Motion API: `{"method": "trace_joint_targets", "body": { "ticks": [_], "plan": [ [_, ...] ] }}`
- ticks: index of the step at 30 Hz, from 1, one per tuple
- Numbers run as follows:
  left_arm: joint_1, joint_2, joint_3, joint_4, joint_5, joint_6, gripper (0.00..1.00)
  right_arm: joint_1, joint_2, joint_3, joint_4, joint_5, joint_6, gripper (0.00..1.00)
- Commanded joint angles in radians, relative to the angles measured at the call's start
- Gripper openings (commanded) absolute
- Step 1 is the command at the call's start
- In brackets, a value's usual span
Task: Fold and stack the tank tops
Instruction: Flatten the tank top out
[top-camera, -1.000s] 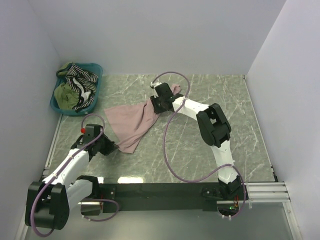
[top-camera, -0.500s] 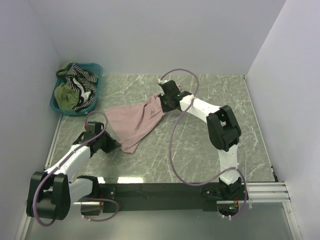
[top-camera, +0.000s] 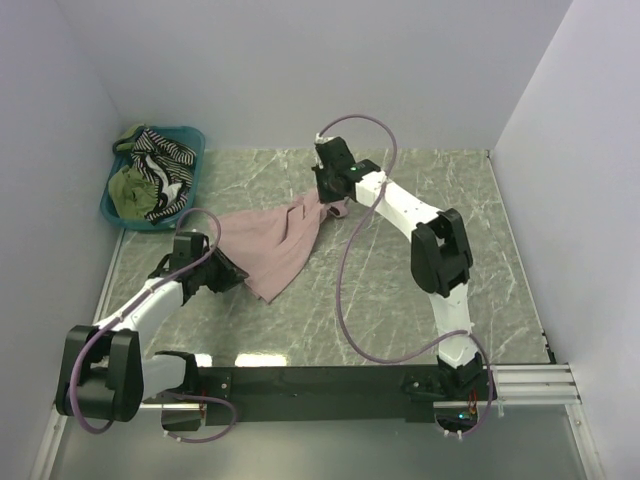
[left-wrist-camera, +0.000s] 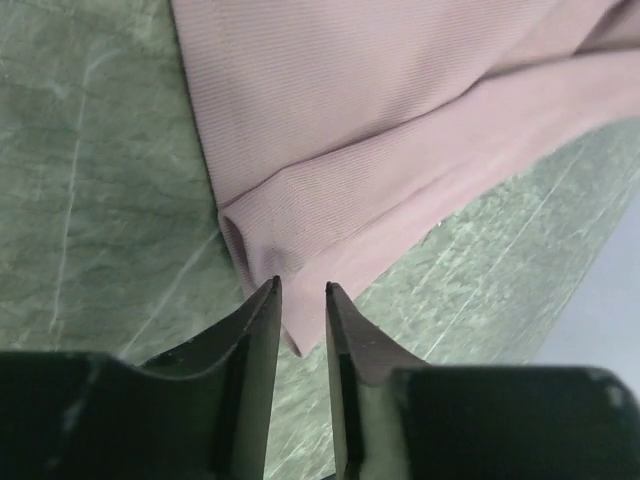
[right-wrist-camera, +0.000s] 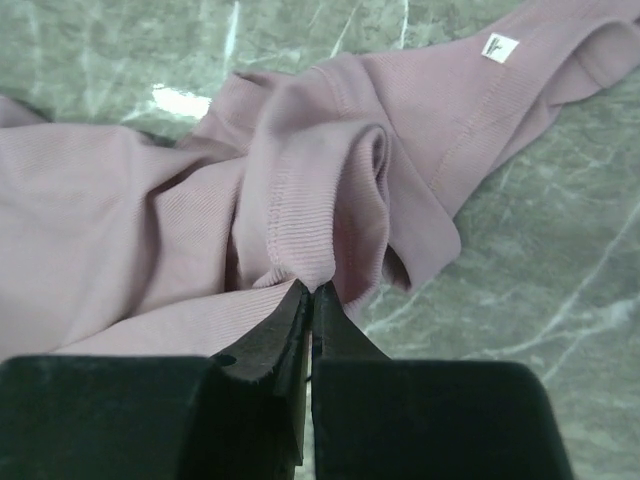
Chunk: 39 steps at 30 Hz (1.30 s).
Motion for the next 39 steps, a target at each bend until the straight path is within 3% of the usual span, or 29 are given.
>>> {"method": "trace_joint_targets", "body": {
  "ticks": [1, 6, 19, 39],
  "plan": [
    [0.004, -0.036, 0.039, 0.017, 0.021, 0.023, 0.31, -0.010, 0.042, 0.063, -0.047, 0.013, 0.019, 0.00],
    [0.002, -0.073, 0.013, -0.010, 0.036, -0.009, 0.37, -0.019, 0.042, 0.048, -0.033, 0.011, 0.025, 0.00],
    [-0.039, -0.049, -0.047, 0.037, -0.013, -0.107, 0.37, -0.033, 0.034, 0.036, -0.019, -0.004, 0.032, 0.00],
    [-0.061, 0.016, -0.044, 0.071, -0.060, -0.110, 0.36, -0.044, 0.023, 0.016, -0.008, -0.014, 0.033, 0.00]
  ]
}}
